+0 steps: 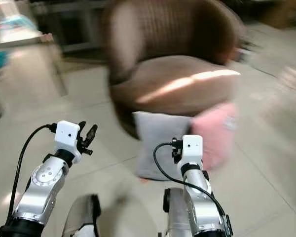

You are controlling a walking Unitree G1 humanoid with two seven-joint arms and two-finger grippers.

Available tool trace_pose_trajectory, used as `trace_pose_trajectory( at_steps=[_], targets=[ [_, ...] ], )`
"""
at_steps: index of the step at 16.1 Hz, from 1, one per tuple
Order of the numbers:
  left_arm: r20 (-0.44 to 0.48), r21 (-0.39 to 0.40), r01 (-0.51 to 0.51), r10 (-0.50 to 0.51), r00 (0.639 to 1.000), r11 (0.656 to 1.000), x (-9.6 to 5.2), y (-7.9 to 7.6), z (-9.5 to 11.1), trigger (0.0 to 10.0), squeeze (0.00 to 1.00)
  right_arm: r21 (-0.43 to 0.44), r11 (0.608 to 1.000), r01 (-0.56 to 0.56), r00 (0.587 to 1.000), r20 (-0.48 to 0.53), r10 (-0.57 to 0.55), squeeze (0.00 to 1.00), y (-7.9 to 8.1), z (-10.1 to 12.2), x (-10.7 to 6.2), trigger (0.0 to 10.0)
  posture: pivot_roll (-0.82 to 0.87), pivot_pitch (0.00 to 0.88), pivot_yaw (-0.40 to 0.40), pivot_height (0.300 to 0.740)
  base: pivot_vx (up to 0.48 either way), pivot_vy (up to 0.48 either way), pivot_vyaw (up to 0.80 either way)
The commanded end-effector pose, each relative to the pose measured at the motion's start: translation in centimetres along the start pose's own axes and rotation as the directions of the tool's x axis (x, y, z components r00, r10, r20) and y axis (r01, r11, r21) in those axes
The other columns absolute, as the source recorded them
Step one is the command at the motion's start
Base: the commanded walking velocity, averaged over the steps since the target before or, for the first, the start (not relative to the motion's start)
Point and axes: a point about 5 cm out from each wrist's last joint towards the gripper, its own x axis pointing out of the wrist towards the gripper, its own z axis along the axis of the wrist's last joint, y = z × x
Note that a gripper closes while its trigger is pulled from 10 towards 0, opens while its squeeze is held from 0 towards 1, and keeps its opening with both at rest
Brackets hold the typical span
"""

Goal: Move the pillow to the sofa from floor

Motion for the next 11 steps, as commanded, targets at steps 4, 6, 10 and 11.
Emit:
trace_pose_trajectory(
  at_steps=[4, 6, 10, 11],
  targets=[
    [0.02, 0.002, 0.012, -0.012, 1.0, 1.0, 0.28, -0.22, 0.46, 10.0, 0.0, -0.002, 1.0, 0.013, 1.0, -0.001, -0.013, 0.0, -0.42, 0.12, 0.03, 10.0, -0.02, 0.01, 0.019, 0.57, 0.314, 0.0, -0.4],
    [0.019, 0.003, 0.014, -0.014, 1.0, 1.0, 0.3, -0.21, 0.42, 10.0, 0.0, -0.016, 1.0, 0.009, 1.0, 0.0, -0.009, 0.0, -0.32, 0.16, 0.06, 10.0, -0.02, 0.009, 0.02, 0.57, 0.313, 0.0, 0.0],
    [0.019, 0.005, 0.012, -0.013, 1.0, 1.0, 0.3, -0.14, 0.38, 10.0, 0.0, -0.048, 0.999, -0.006, 1.0, -0.006, 0.006, 0.0, -0.18, 0.08, 0.11, 10.0, -0.02, 0.009, 0.02, 0.57, 0.315, 0.0, 0.0],
    [0.018, 0.005, 0.013, -0.013, 1.0, 1.0, 0.3, -0.14, 0.38, 10.0, 0.0, -0.052, 0.999, -0.009, 1.0, -0.006, 0.008, 0.0, -0.15, 0.09, 0.11, 10.0, -0.02, 0.009, 0.02, 0.57, 0.315, 0.0, 0.0]
  ],
)
